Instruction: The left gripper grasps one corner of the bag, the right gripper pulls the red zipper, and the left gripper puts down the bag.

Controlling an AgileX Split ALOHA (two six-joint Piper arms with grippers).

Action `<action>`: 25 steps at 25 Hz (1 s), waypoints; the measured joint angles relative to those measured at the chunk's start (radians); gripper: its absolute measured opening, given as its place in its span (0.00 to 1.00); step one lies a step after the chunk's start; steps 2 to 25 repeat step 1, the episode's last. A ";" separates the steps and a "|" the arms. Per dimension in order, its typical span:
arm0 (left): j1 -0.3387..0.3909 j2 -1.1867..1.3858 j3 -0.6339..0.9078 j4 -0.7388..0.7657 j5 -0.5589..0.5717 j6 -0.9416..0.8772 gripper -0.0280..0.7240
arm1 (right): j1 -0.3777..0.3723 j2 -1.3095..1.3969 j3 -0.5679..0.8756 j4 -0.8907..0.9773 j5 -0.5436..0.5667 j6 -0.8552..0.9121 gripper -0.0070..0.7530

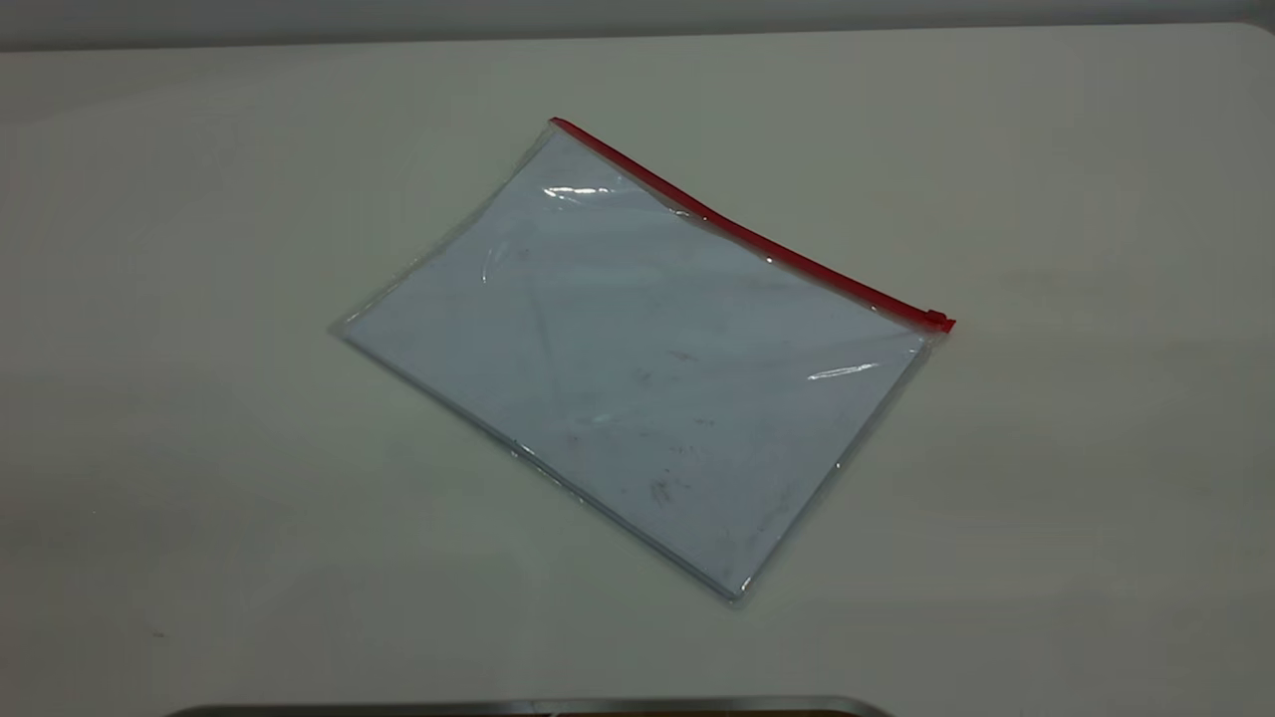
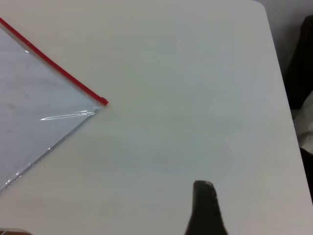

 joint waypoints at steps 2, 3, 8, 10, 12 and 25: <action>0.000 0.000 0.000 0.000 0.000 0.000 0.81 | 0.000 0.000 0.000 0.000 0.000 0.000 0.77; 0.000 0.000 0.000 0.000 0.000 0.000 0.81 | 0.000 0.000 0.000 0.000 0.000 0.000 0.77; 0.000 0.000 0.000 0.000 0.000 0.000 0.81 | 0.000 0.000 0.000 0.000 0.000 0.000 0.77; 0.000 0.000 0.000 0.000 0.000 0.000 0.81 | 0.000 0.000 0.000 0.000 0.000 0.000 0.77; 0.000 0.000 0.000 0.000 0.000 0.000 0.81 | 0.000 0.000 0.000 0.000 0.000 0.000 0.77; 0.000 0.000 0.000 0.000 0.000 0.000 0.81 | 0.000 0.000 0.000 0.000 0.000 0.000 0.77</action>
